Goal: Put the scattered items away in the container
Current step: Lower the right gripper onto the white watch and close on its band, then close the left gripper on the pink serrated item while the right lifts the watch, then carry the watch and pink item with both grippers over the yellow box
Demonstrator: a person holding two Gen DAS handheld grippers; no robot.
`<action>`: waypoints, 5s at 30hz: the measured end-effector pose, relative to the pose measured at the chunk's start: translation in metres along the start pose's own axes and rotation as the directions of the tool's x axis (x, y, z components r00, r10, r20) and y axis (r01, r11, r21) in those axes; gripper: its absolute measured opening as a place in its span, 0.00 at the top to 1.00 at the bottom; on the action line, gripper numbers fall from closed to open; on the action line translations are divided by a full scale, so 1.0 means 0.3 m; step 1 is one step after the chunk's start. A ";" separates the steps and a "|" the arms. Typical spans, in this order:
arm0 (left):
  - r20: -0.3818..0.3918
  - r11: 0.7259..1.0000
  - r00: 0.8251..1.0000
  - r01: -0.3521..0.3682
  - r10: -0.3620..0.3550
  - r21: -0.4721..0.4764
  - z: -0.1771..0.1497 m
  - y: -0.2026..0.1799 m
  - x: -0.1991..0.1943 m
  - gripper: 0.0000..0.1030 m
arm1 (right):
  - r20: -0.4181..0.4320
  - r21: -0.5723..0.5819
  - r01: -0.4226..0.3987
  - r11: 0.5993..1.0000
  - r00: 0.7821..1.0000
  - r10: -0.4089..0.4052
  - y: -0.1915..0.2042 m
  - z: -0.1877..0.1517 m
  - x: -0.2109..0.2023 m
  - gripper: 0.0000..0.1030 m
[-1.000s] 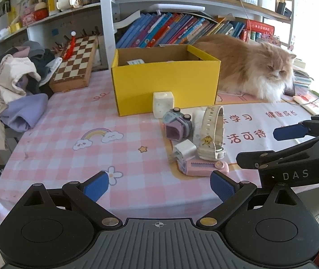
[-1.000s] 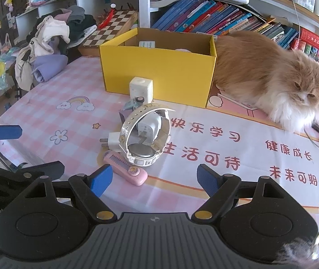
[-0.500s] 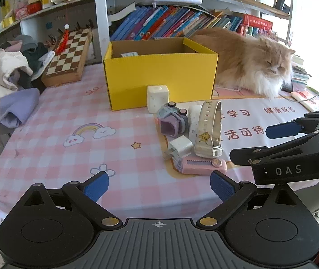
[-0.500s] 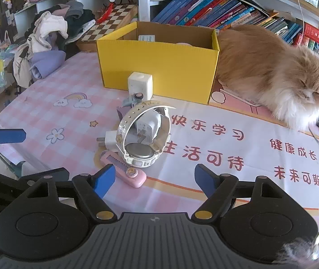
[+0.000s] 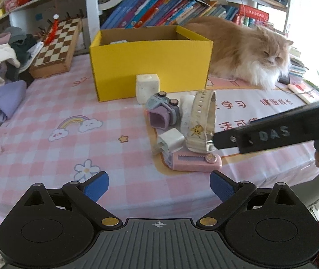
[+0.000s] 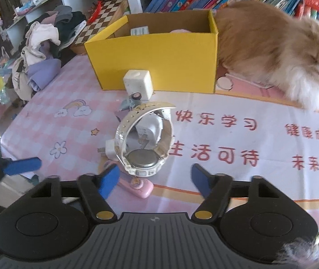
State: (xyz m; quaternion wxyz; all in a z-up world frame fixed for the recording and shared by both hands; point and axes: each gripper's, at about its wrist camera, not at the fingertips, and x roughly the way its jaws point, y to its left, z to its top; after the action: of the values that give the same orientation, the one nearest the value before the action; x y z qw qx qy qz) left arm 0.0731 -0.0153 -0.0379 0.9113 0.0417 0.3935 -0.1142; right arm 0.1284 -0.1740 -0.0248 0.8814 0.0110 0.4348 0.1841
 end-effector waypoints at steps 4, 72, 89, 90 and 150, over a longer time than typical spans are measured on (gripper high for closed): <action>-0.010 1.000 1.000 0.016 -0.016 0.017 0.007 -0.021 0.029 0.06 | -0.021 -0.022 -0.039 0.999 0.999 0.039 0.006 0.015 0.026 0.52; 0.063 1.000 0.998 -0.028 0.027 0.004 0.060 0.030 0.018 0.24 | 0.071 -0.141 -0.066 0.988 0.995 0.077 0.050 0.029 -0.041 0.94; 0.127 0.999 0.992 -0.031 0.025 0.044 0.105 0.063 -0.054 0.24 | 0.074 -0.203 -0.016 0.979 0.997 0.032 0.095 0.045 -0.064 0.94; 0.129 0.999 0.991 -0.029 0.023 0.046 0.108 0.064 -0.055 0.24 | 0.074 -0.204 -0.014 0.979 0.997 0.030 0.097 0.047 -0.066 0.94; 0.213 0.969 0.973 -0.137 0.092 0.204 0.723 0.139 0.250 0.24 | 0.010 -0.562 -0.133 0.816 0.986 0.167 -0.053 0.819 0.189 0.94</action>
State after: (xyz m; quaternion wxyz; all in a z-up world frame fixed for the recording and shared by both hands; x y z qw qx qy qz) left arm 0.2864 -0.0240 0.0559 0.9416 0.1519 0.2809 -0.1071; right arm 0.3541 -0.1353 0.0819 0.8411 -0.2078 0.3336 0.3717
